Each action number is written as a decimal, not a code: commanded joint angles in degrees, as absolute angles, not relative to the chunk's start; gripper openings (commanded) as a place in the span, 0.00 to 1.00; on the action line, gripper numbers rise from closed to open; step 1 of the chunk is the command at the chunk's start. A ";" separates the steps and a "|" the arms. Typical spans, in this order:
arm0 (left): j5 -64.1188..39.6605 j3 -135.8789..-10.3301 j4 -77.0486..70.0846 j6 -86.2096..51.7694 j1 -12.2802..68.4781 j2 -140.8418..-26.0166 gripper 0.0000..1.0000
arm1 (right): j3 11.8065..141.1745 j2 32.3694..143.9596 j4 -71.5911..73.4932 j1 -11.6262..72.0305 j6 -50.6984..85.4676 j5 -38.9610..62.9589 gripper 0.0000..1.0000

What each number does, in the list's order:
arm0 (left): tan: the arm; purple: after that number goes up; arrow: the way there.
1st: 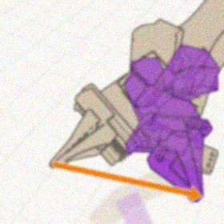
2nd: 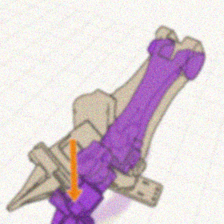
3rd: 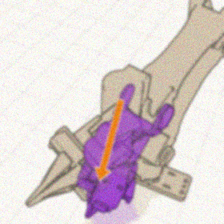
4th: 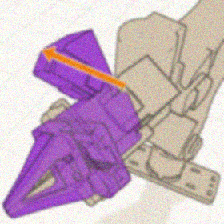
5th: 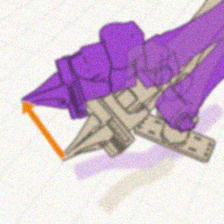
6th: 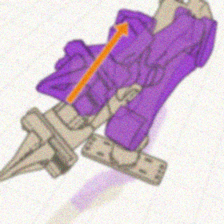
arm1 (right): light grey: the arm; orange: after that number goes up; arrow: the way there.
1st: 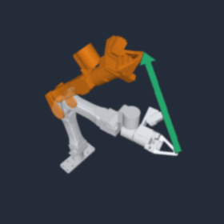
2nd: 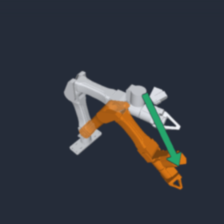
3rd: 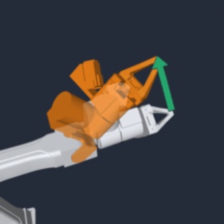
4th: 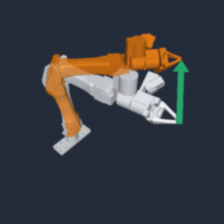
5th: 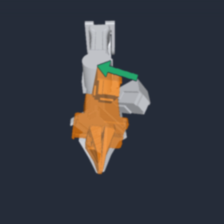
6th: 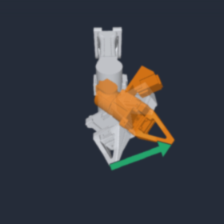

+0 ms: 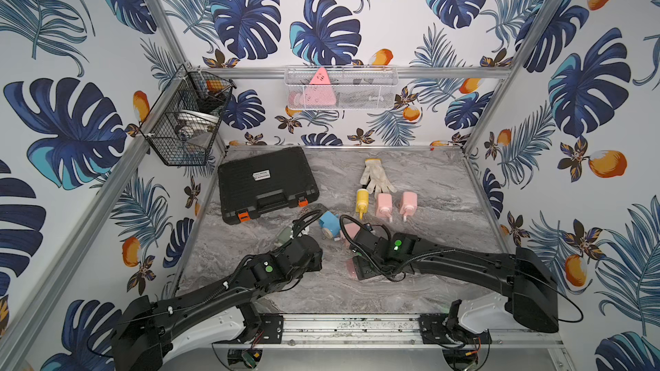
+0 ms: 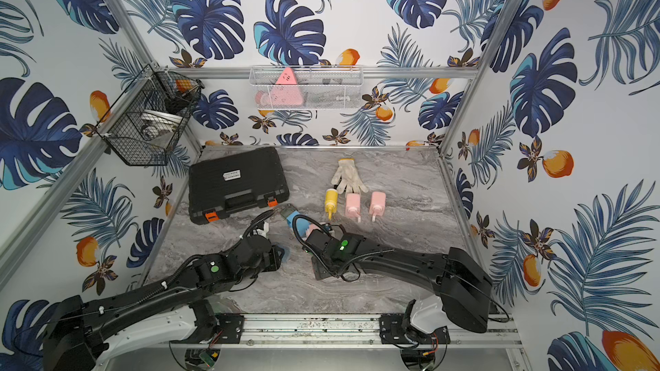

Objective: Put the tray back into the pencil sharpener
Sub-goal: Pick up the container from the center of the board.

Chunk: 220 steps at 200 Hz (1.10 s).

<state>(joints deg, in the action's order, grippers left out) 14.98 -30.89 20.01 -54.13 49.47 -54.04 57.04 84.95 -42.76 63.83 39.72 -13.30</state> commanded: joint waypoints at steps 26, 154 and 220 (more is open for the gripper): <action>16.60 -29.31 19.62 -57.99 49.39 -51.00 0.39 | 58.09 91.58 -37.62 64.34 39.97 -14.03 0.88; 14.65 -25.82 18.43 -61.08 49.39 -47.73 0.40 | 56.72 98.32 -29.79 64.29 38.45 -15.69 0.83; 12.87 -25.30 16.82 -61.10 49.39 -47.17 0.41 | 56.50 99.45 -27.86 64.16 37.86 -15.71 0.76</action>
<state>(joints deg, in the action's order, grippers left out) 13.63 -25.43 18.74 -60.51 49.47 -46.94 56.49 99.00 -29.41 64.31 38.30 -15.03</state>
